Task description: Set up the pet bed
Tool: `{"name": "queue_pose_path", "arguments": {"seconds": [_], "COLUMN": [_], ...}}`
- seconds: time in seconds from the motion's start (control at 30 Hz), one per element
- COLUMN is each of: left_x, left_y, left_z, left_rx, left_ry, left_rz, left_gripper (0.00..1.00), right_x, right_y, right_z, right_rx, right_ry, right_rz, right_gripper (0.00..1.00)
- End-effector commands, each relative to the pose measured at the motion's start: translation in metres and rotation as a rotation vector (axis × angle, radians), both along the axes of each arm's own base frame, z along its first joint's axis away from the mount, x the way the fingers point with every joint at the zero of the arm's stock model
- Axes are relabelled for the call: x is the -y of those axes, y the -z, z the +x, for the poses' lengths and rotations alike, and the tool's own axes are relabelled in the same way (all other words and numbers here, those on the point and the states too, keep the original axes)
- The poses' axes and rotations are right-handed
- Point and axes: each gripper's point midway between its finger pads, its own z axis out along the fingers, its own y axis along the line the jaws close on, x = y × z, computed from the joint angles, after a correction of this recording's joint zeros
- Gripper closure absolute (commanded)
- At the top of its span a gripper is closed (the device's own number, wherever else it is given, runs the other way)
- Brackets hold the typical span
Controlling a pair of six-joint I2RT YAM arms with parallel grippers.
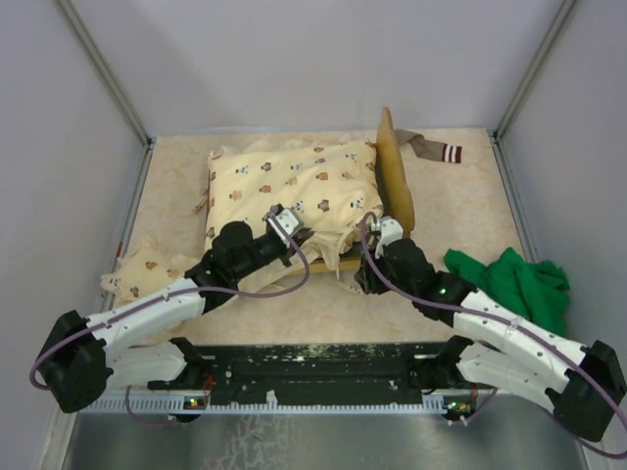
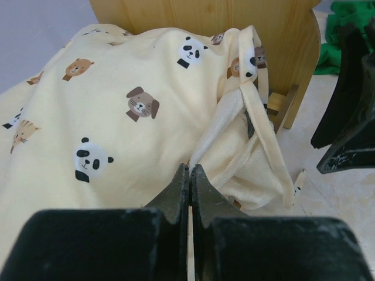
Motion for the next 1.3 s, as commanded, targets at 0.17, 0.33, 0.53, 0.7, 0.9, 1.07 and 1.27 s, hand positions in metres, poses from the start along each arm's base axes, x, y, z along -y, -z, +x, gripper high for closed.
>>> {"name": "queue_pose_path", "arguments": {"seconds": [0.17,0.33,0.53,0.7,0.9,1.07,1.27], "left_x": [0.001,-0.001,-0.002,-0.001,0.000,0.002,0.003], "left_y": [-0.007,-0.010,-0.004,-0.003,-0.007,-0.012,-0.010], "left_z": [0.010,0.014,0.022,0.028,0.040,0.046,0.046], "left_rx": [-0.048,-0.067,-0.100,-0.118,-0.144,-0.148,-0.163], "left_ry": [-0.025,-0.034,-0.046,-0.042,-0.047,-0.047,-0.047], "left_rz": [-0.060,-0.084,-0.095,-0.115,-0.150,-0.163,-0.174], "left_gripper": [1.00,1.00,1.00,1.00,1.00,1.00,1.00], "right_x": [0.005,0.014,0.022,0.016,0.017,0.024,0.023], "right_y": [0.039,0.037,0.035,0.038,0.065,0.076,0.089], "right_z": [0.037,0.065,0.092,0.103,0.089,0.086,0.088], "right_rx": [0.087,0.172,0.251,0.271,0.229,0.231,0.232], "right_ry": [0.184,0.218,0.196,0.165,0.189,0.233,0.235], "right_rz": [-0.053,-0.067,-0.058,-0.053,0.007,-0.014,-0.012], "right_gripper": [0.58,0.58,0.57,0.57,0.57,0.57,0.56]}}
